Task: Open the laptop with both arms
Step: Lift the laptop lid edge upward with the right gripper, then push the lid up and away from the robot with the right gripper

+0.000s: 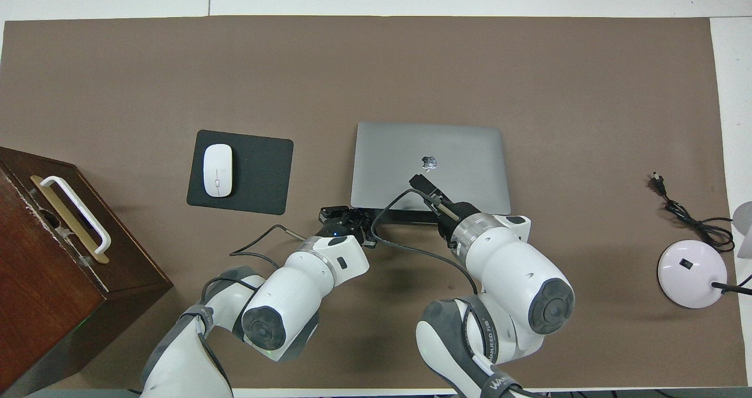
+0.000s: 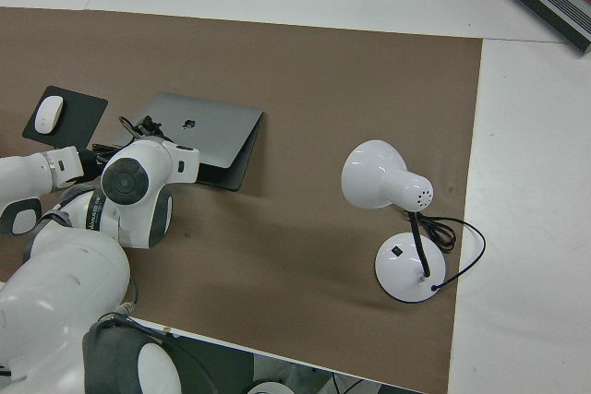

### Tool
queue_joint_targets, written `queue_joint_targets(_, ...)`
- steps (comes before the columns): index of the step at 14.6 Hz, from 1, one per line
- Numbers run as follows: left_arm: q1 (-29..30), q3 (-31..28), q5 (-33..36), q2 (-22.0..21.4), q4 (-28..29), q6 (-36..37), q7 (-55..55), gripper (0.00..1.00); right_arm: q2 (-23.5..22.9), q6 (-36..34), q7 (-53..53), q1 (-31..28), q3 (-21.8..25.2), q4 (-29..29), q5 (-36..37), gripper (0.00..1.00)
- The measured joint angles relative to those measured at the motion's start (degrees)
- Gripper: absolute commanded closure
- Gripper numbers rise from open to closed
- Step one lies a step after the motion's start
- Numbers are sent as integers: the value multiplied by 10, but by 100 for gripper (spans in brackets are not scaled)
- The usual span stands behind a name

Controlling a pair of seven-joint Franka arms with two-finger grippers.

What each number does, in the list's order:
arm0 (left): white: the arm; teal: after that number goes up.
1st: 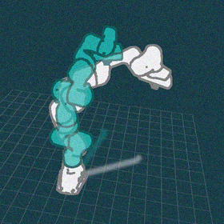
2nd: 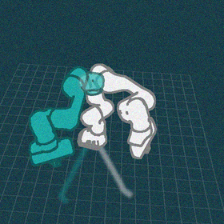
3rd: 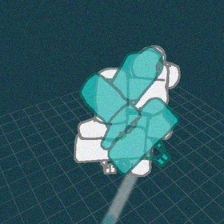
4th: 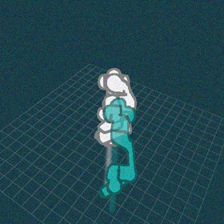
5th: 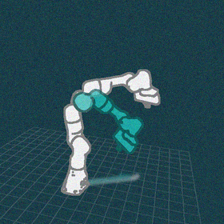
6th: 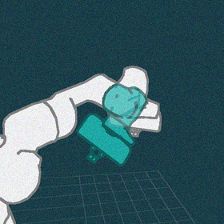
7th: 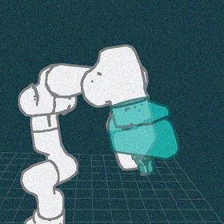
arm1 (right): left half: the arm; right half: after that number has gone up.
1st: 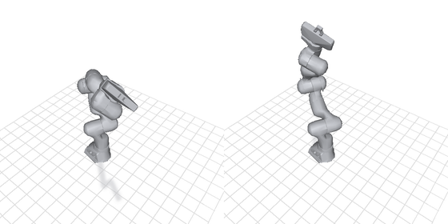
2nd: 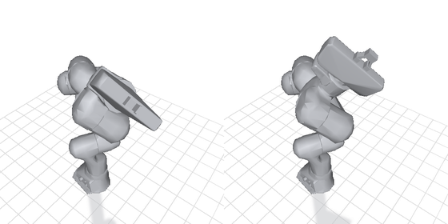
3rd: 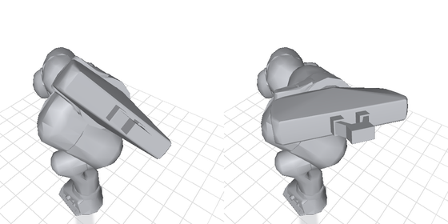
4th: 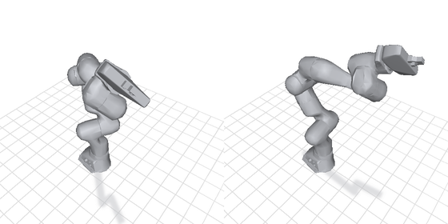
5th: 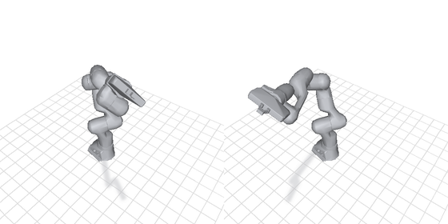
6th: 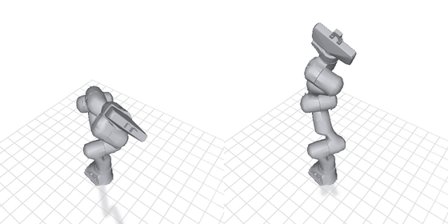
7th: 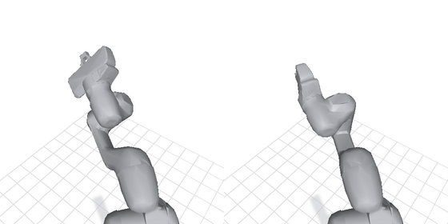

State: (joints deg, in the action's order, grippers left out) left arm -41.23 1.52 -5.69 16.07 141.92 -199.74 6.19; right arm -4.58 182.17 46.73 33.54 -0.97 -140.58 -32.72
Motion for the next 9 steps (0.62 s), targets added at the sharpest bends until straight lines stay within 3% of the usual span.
queue_joint_targets(9, 0, 0, 0, 0, 0, 0, -6, 100, -7, -70, -1, -19, 1, 47, 0, 1)
